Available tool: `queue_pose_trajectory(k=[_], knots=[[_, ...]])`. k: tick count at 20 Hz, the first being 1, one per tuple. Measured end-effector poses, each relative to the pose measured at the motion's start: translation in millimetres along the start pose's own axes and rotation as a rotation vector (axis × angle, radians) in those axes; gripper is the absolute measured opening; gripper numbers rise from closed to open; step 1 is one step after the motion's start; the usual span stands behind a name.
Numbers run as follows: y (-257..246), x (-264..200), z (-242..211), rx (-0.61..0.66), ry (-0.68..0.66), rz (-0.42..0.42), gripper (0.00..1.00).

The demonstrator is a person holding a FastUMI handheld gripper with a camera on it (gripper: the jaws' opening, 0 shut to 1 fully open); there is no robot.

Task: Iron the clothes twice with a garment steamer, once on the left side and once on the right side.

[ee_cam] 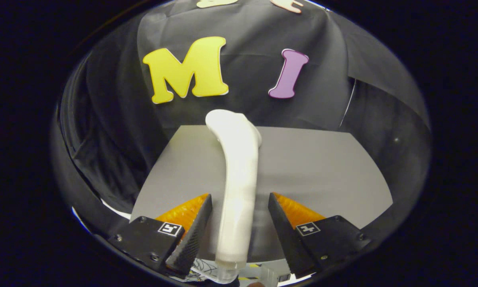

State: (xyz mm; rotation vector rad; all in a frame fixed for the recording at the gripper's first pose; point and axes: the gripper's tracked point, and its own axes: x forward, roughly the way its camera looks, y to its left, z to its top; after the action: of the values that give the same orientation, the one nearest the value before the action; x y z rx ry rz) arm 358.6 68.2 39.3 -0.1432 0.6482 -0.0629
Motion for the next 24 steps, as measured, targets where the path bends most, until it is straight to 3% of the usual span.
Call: queue_pose_trajectory(k=[4, 10, 15, 21, 24], knots=[[3, 3, -5, -0.008, 0.037, -0.006, 0.74], [11, 0, -7, 0.027, 0.034, 0.000, 0.40], [23, -18, -11, 0.133, 0.001, 0.047, 0.35], [41, -90, 47, 0.124, -0.271, 0.055, 0.32], [62, -137, 75, 0.130, -0.411, 0.106, 0.32]])
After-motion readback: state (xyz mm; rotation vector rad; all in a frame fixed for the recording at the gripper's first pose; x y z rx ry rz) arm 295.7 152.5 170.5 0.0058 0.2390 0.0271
